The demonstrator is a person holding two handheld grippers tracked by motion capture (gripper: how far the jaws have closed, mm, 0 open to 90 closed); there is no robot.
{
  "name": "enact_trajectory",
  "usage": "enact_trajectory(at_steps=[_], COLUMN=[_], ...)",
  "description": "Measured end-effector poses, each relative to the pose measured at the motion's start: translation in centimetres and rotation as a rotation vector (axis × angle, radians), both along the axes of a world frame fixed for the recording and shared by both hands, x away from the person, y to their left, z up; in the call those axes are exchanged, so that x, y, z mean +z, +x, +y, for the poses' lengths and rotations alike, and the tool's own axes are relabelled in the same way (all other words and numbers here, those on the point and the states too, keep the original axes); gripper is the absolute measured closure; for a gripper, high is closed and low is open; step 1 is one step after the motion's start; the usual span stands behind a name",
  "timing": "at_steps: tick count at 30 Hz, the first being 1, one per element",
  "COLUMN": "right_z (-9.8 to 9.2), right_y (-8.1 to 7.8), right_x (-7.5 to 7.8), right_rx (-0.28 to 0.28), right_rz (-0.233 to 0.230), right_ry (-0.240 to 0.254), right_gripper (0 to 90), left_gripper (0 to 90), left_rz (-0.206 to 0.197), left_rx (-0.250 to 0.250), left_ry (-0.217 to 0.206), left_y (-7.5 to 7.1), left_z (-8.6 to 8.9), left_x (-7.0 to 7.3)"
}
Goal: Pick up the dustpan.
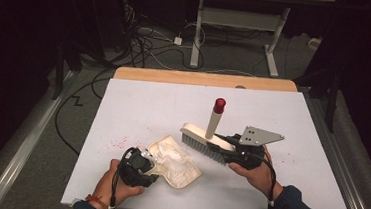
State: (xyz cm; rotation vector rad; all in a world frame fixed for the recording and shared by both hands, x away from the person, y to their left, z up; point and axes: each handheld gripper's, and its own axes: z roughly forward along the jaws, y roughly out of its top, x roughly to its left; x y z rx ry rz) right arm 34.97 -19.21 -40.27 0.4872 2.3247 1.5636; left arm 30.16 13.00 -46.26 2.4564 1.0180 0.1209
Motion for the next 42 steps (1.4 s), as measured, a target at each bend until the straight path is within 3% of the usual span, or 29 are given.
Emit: enact_trajectory(at_steps=[4, 7, 9, 12, 14, 16, 22, 25, 38, 42], right_z=[0.1, 0.8, 1.4, 2.2, 2.7, 3.0, 3.8, 3.6, 1.1, 0.9], right_y=[0.6, 1.4, 1.7, 1.4, 1.0, 0.7, 0.3, 0.4, 0.6, 0.6], right_x=[-0.7, -2.1, -3.2, -4.1, -3.9, -3.7, -3.7, -3.5, -0.7, -0.4], right_rx=[-0.048, -0.073, -0.066, -0.02, 0.012, 0.041, 0.063, 0.04, -0.007, -0.012], right_rz=[-0.005, 0.011, 0.033, 0.067, 0.044, 0.059, 0.05, 0.038, 0.026, 0.025], right_ry=[-0.045, -0.092, -0.125, -0.113, -0.116, -0.093, -0.106, -0.109, -0.016, -0.02], right_gripper=[68.3, 68.4, 68.3, 68.3, 68.3, 68.4, 68.3, 68.3, 68.3, 68.3], left_gripper=[62.5, 62.6, 62.6, 62.7, 62.6, 62.6, 62.6, 62.6, 62.6, 62.6], left_rz=[-0.005, -0.006, -0.007, -0.009, -0.009, -0.01, -0.017, -0.017, -0.017, -0.016], left_rx=[0.002, 0.004, 0.005, 0.006, 0.006, 0.013, 0.029, 0.031, 0.065, 0.069], left_ry=[0.008, 0.013, 0.012, 0.011, 0.008, 0.004, 0.0, -0.003, -0.022, -0.024], left_y=[0.0, 0.1, 0.1, 0.1, 0.2, 0.1, 0.2, 0.3, 0.6, 0.7], left_z=[-0.2, -0.3, -0.4, -0.3, -0.3, -0.3, 0.0, 0.1, 0.6, 0.8], left_x=[-0.1, -0.2, -0.2, -0.2, -0.2, -0.2, -0.3, -0.3, -0.4, -0.5])
